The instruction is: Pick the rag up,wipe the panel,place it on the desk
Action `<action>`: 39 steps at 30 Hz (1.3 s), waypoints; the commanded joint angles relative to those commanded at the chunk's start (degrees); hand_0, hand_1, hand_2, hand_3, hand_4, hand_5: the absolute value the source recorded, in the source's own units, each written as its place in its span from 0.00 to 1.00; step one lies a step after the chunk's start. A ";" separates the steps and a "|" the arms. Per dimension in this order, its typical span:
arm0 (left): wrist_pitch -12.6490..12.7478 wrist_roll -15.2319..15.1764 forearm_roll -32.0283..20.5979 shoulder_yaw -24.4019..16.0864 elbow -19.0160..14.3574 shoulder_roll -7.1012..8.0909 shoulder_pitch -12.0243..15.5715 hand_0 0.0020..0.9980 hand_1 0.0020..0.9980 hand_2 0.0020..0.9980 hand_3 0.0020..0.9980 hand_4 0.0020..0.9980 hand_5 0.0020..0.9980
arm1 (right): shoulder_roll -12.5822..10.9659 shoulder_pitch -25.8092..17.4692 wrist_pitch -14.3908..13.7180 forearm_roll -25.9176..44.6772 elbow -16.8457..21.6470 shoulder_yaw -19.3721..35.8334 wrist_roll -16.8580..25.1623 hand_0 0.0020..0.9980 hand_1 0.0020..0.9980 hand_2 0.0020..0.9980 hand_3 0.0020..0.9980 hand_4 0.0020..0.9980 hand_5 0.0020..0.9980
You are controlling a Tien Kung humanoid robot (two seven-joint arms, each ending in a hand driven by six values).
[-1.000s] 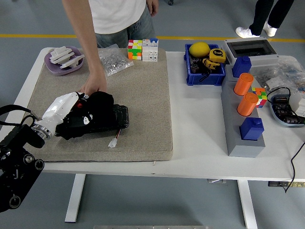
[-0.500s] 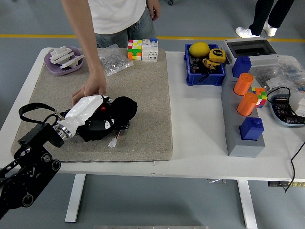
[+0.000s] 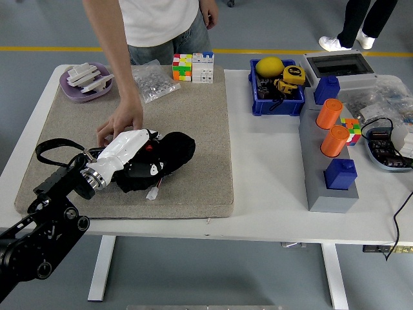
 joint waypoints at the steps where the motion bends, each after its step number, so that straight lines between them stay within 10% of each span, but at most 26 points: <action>1: 0.01 0.02 0.06 -0.28 0.06 0.02 0.16 0.25 0.20 0.51 0.46 0.43 0.00 | -0.01 -0.01 -0.03 -0.02 0.00 0.05 0.01 0.77 0.67 0.67 0.62 1.00 0.47; 39: -0.28 0.21 3.39 -20.27 0.64 5.96 9.64 0.26 0.30 0.52 0.47 0.53 0.00 | -0.28 -0.33 -0.15 2.54 0.00 -2.10 0.02 0.77 0.66 0.67 0.62 1.00 0.47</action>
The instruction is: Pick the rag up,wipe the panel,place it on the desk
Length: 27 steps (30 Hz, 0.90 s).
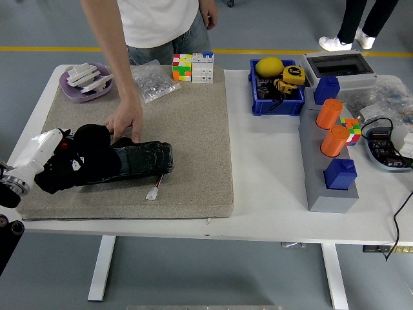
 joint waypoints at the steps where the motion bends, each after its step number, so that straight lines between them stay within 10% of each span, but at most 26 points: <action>1: 0.02 0.00 0.17 -0.39 -0.03 0.37 0.15 0.26 0.30 0.52 0.47 0.53 0.00 | -0.04 0.02 0.00 -0.13 0.00 0.13 0.01 0.77 0.66 0.67 0.62 1.00 0.47; 16: 0.14 -0.31 0.14 -1.80 0.20 0.77 1.08 0.27 0.31 0.51 0.48 0.54 0.00 | -0.14 0.00 -0.14 0.16 0.00 -0.34 -0.12 0.77 0.66 0.67 0.62 1.00 0.47; 27: 0.62 -0.19 -0.88 5.24 -0.54 0.24 -2.40 0.27 0.31 0.52 0.48 0.55 0.00 | -0.22 0.23 -0.18 -0.67 0.00 0.45 -0.13 0.77 0.66 0.67 0.62 1.00 0.47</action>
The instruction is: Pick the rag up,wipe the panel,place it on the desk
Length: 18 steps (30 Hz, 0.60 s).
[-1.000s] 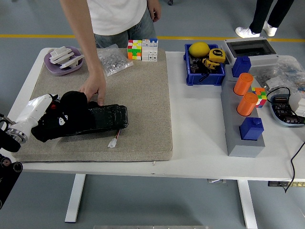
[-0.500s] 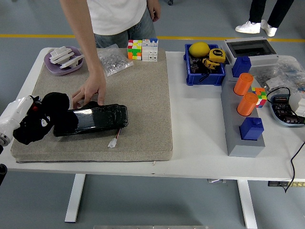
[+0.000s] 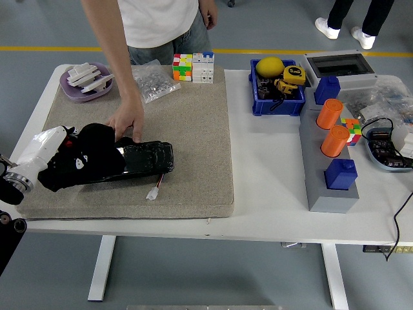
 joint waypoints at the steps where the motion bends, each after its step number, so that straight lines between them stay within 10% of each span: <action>1: 0.03 -0.01 -0.12 0.91 0.10 -0.11 -0.43 0.27 0.31 0.52 0.48 0.55 0.00 | -0.01 0.03 0.01 -0.01 0.00 -0.06 -0.04 0.77 0.66 0.67 0.62 1.00 0.47; 18: -0.11 0.17 -1.71 13.43 1.32 -4.04 -7.22 0.27 0.31 0.51 0.47 0.54 0.00 | -0.41 0.47 -0.05 -0.38 0.00 -0.22 -0.32 0.77 0.66 0.67 0.62 1.00 0.47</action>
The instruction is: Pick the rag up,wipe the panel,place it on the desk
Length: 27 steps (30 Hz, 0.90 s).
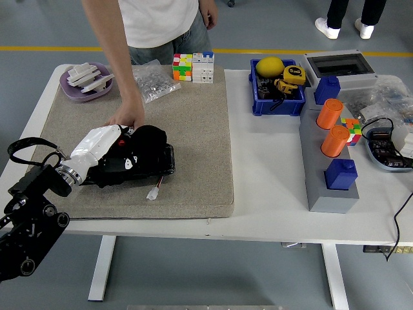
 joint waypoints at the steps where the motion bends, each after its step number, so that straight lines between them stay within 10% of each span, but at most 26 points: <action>1: -0.02 0.05 0.00 0.62 0.02 -0.09 -0.15 0.27 0.31 0.51 0.47 0.54 0.00 | -0.06 0.00 0.00 0.05 0.00 -0.04 0.01 0.77 0.66 0.67 0.62 1.00 0.47; 27: 0.19 0.79 0.22 4.72 -2.60 -1.46 -1.17 0.27 0.32 0.52 0.48 0.56 0.00 | 0.08 0.04 0.15 0.27 0.00 0.03 0.25 0.77 0.66 0.67 0.62 1.00 0.48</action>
